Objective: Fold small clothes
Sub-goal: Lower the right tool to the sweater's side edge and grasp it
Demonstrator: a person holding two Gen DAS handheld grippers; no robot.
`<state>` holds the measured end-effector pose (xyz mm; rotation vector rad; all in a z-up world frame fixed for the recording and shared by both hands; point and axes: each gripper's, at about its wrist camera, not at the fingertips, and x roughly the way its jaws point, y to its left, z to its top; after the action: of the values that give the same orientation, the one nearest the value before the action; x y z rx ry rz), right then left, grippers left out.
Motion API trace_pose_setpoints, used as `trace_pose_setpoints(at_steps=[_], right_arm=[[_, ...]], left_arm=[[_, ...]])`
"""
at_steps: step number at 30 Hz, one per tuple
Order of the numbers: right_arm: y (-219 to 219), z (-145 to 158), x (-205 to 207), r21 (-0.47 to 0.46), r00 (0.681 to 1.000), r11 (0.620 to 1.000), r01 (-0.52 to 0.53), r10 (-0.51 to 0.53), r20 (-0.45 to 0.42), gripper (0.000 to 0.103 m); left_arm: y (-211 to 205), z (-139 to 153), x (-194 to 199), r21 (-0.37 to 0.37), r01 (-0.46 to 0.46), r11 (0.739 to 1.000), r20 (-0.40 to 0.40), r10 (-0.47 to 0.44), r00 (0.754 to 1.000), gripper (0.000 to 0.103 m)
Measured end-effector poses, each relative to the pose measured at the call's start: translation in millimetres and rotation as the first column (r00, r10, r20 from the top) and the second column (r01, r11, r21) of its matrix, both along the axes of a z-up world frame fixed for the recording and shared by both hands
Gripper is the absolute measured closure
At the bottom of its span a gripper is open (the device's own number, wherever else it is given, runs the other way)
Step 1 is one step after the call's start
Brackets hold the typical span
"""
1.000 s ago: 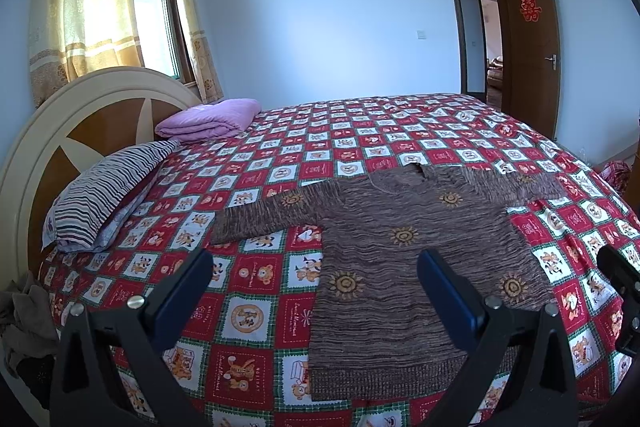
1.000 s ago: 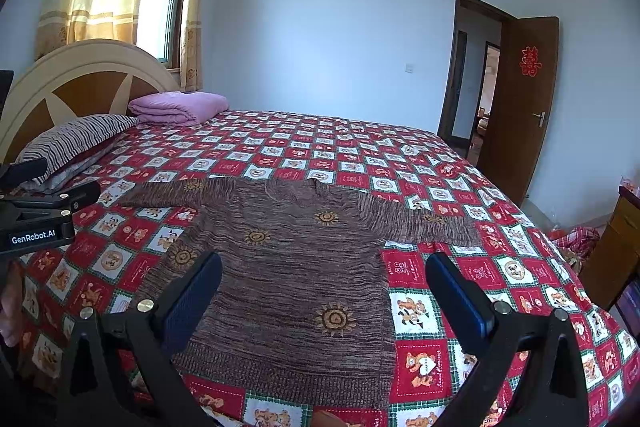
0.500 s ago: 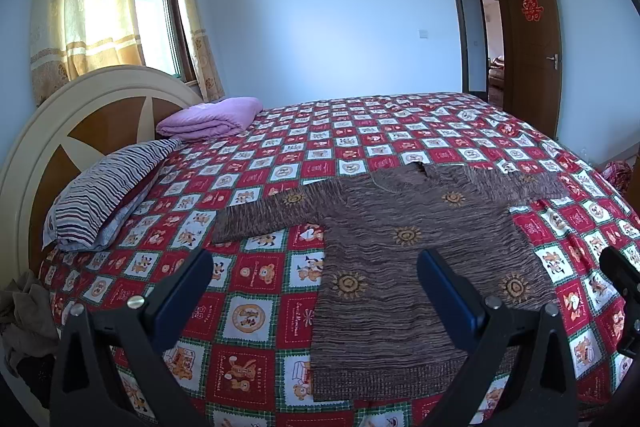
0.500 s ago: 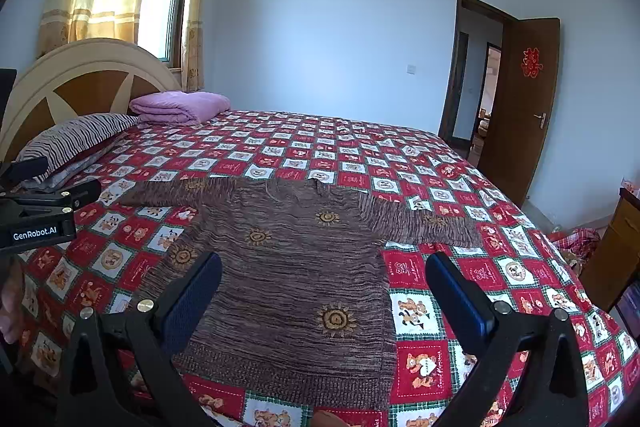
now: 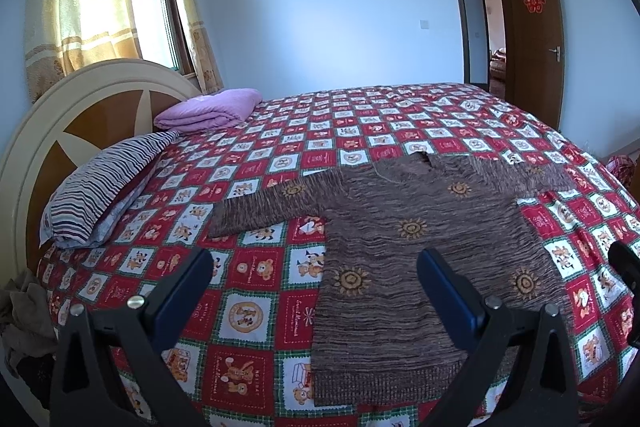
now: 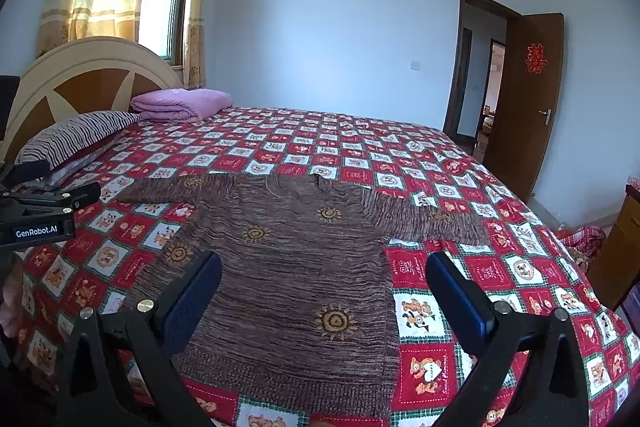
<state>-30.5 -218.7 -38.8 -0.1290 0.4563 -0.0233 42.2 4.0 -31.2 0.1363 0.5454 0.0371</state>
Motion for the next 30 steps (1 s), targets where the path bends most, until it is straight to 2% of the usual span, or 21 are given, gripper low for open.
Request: trace_pose_setpoints(at_steps=[4, 9, 16, 19, 21, 23, 27, 30], right_arm=[[-24.2, -12.2, 24.5, 0.007, 0.999, 1.0, 0.021, -0.021, -0.033, 0.001], [-78.2, -23.6, 58.9, 0.105, 0.994, 0.99, 0.098, -0.091, -0.067, 0.001], [-168.9, -47.2, 122.8, 0.214, 0.963, 0.945, 0.246, -0.214, -0.161, 0.002], [-207.0, -59.3, 149.7, 0.242, 0.94, 0.917, 0.318, -0.271, -0.209, 0.008], [-231.6, -66.8, 165.2, 0.272, 0.927, 0.897, 0.348, -0.286, -0.241, 0.015], [-260.3, -76.6, 183.5, 0.3, 0.909, 0.871, 0.39, -0.312, -0.277, 0.027], [-308.5, -90.2, 212.6, 0.321, 0.876, 0.828, 0.459, -0.364, -0.316, 0.035], [-342.2, -94.6, 231.1, 0.315, 0.855, 0.805, 0.502, -0.408, -0.319, 0.037]], left_arm=[[-5.8, -7.6, 20.5, 0.019, 0.014, 1.0, -0.008, -0.014, 1.0, 0.0], [-15.2, -19.2, 61.5, 0.011, 0.031, 0.999, -0.036, -0.03, 0.999, 0.0], [-33.7, -56.7, 135.0, 0.055, 0.02, 0.998, -0.1, -0.014, 0.995, 0.0], [-36.8, -69.9, 158.3, 0.082, 0.006, 0.997, -0.1, 0.002, 0.995, 0.0], [-35.1, -80.3, 176.9, 0.098, -0.01, 0.995, -0.101, 0.02, 0.995, 0.0], [-32.4, -88.7, 194.1, 0.102, -0.033, 0.994, -0.113, 0.044, 0.993, 0.0], [-23.6, -104.6, 222.8, 0.089, -0.086, 0.992, -0.153, 0.099, 0.983, 0.0], [-19.2, -116.7, 241.9, 0.09, -0.129, 0.987, -0.187, 0.144, 0.972, 0.0]])
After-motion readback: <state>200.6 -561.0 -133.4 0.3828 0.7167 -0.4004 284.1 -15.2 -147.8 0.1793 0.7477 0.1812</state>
